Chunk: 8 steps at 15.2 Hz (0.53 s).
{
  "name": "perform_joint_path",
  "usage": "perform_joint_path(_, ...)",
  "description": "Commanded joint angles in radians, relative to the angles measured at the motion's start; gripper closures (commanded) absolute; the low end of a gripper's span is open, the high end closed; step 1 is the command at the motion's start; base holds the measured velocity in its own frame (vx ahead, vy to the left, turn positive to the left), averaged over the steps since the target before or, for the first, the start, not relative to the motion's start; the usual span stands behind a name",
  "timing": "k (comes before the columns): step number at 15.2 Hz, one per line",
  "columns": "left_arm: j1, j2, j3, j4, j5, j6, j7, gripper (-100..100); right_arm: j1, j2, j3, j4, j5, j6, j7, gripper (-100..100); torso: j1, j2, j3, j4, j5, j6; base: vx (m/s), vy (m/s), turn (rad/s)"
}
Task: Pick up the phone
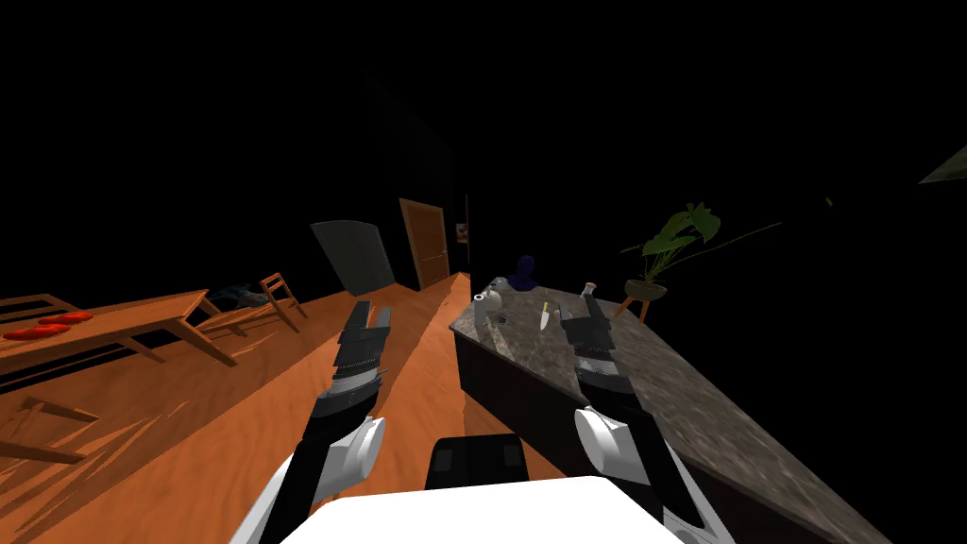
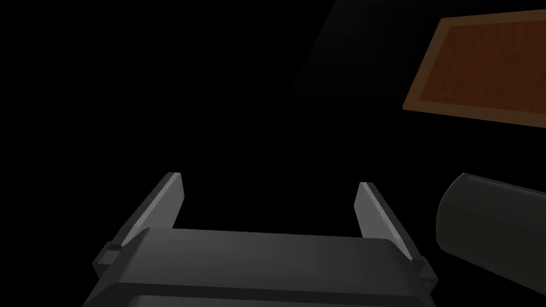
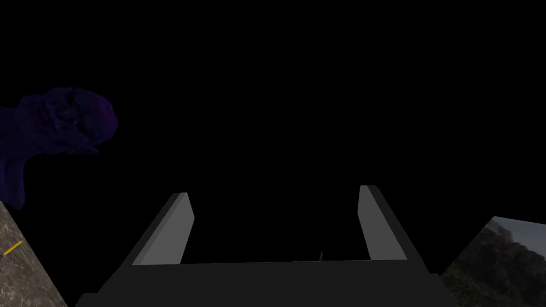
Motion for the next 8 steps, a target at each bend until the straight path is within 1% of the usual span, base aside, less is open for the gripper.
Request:
perform_joint_path(1, 0.0, 0.0, 0.0, 0.0, 0.0, 0.0, 0.0, 0, 0.011, -0.049, 0.008, 0.028, 0.004, -0.006, 0.0, -100, 0.0, 0.0, 0.0, 0.0, 0.0, 0.0, 0.006, 0.035, -0.041)
perform_joint_path(2, 0.0, 0.0, 0.0, 0.0, 0.0, 0.0, 0.0, 0, 0.011, -0.049, 0.008, 0.028, 0.004, -0.006, 0.0, -100, 0.001, 0.0, 0.0, 0.0, 0.0, 0.0, 0.026, 0.063, -0.059)
perform_joint_path(3, 0.0, 0.0, 0.0, 0.0, 0.0, 0.0, 0.0, 0, 0.019, -0.074, 0.014, 0.046, 0.007, -0.011, 0.0, -100, 0.003, -0.001, -0.001, 0.0, 0.001, 0.0, 0.032, 0.094, -0.053)
perform_joint_path(4, 0.0, 0.0, 0.0, 0.0, 0.0, 0.0, 0.0, 0, 0.028, -0.099, 0.021, 0.069, 0.01, -0.016, 0.0, -100, 0.005, -0.002, -0.001, 0.0, 0.001, 0.0, 0.052, 0.144, -0.071)
perform_joint_path(5, 0.0, 0.0, 0.0, 0.0, 0.0, 0.0, 0.0, 0, 0.028, -0.103, 0.021, 0.069, 0.01, -0.016, 0.0, -100, 0.008, -0.003, -0.002, -0.001, 0.001, 0.0, 0.058, 0.147, -0.053)
perform_joint_path(7, 0.0, 0.0, 0.0, 0.0, 0.0, 0.0, 0.0, 0, 0.05, -0.16, 0.038, 0.123, 0.019, -0.029, 0.0, -100, 0.01, -0.003, -0.002, -0.001, 0.002, 0.0, 0.042, 0.153, -0.071)
perform_joint_path(8, 0.0, 0.0, 0.0, 0.0, 0.0, 0.0, 0.0, 0, 0.05, -0.17, 0.038, 0.125, 0.019, -0.029, 0.0, -100, 0.011, -0.003, -0.002, -0.001, 0.002, 0.0, 0.051, 0.149, -0.073)
